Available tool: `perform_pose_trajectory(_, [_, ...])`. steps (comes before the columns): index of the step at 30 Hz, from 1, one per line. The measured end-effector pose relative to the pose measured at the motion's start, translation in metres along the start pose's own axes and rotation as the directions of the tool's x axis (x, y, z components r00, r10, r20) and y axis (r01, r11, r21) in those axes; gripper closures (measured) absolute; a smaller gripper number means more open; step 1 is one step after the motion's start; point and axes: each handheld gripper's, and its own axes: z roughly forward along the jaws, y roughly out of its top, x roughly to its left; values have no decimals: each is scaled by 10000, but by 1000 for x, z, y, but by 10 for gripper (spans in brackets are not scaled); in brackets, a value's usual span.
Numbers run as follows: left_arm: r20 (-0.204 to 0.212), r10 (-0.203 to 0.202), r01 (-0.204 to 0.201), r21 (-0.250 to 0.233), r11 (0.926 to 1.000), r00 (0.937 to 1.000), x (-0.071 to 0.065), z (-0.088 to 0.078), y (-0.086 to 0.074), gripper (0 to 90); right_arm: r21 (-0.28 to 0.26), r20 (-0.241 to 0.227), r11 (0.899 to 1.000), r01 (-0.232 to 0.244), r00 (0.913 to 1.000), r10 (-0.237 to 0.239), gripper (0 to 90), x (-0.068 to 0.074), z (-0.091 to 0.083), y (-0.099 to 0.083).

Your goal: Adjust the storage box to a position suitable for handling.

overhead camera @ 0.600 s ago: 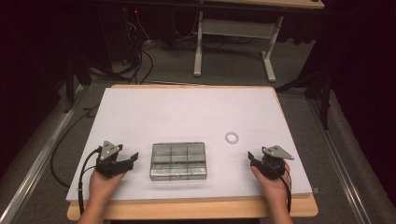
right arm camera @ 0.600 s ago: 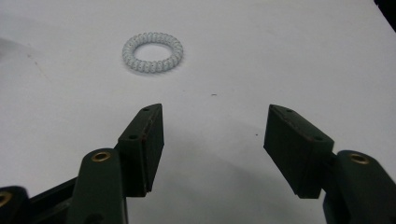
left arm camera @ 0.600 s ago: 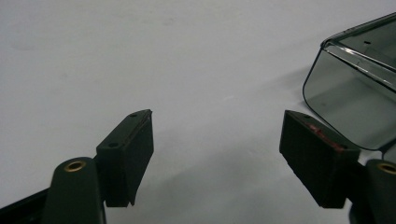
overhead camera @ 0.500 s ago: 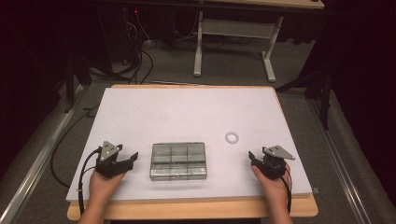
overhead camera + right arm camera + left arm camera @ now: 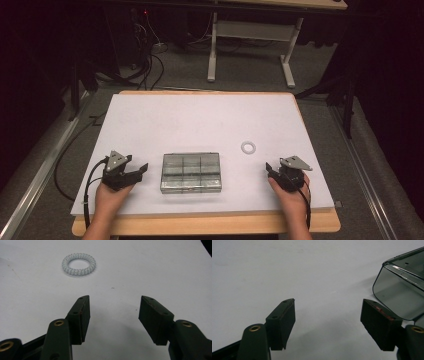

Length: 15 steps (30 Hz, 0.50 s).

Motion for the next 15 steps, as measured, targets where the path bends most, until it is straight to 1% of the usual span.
perform_pose_trajectory(2, [-6, 37, -37, -17, 10000, 10000, -1, 0, 0, 288, 48, 4, 10000, 80, 10000, -80, 419, 1, 1, 0])
perform_pose_trajectory(3, [-6, 37, -37, -17, 10000, 10000, -1, 0, 0, 293, 104, -1, 9999, 30, 10000, -30, 415, 0, 1, 1])
perform_pose_trajectory(5, [4, 154, -154, 51, 9999, 9999, -2, 1, 0, 301, 193, -230, 9997, -115, 9997, 119, 384, -3, 2, 2])
perform_pose_trajectory(6, [7, 183, -183, 74, 9998, 9998, -2, 1, 0, 301, 239, -319, 9993, -276, 9991, 284, 379, -5, 2, 4])
perform_pose_trajectory(9, [34, 215, -215, 99, 9997, 9998, -2, 1, 1, 307, 56, -388, 9991, -412, 9984, 414, 373, -6, 1, 5])
perform_pose_trajectory(10, [62, 175, -175, 52, 9998, 9998, -2, 1, 0, 309, 69, -229, 9994, -332, 9992, 333, 352, -4, 3, 7])
perform_pose_trajectory(12, [49, 175, -175, -7, 9998, 9998, -2, 0, 0, 309, 7, -200, 9996, -284, 9994, 284, 352, -3, 3, 8])
perform_pose_trajectory(13, [75, 117, -116, -102, 9999, 9999, -1, -1, 0, 308, -8, -121, 9999, -168, 9998, 168, 339, 1, 6, 12])
perform_pose_trajectory(15, [158, 47, -45, -131, 9999, 9999, 0, -1, 0, 325, 44, -267, 9999, -117, 9996, 118, 343, 3, 9, 16])
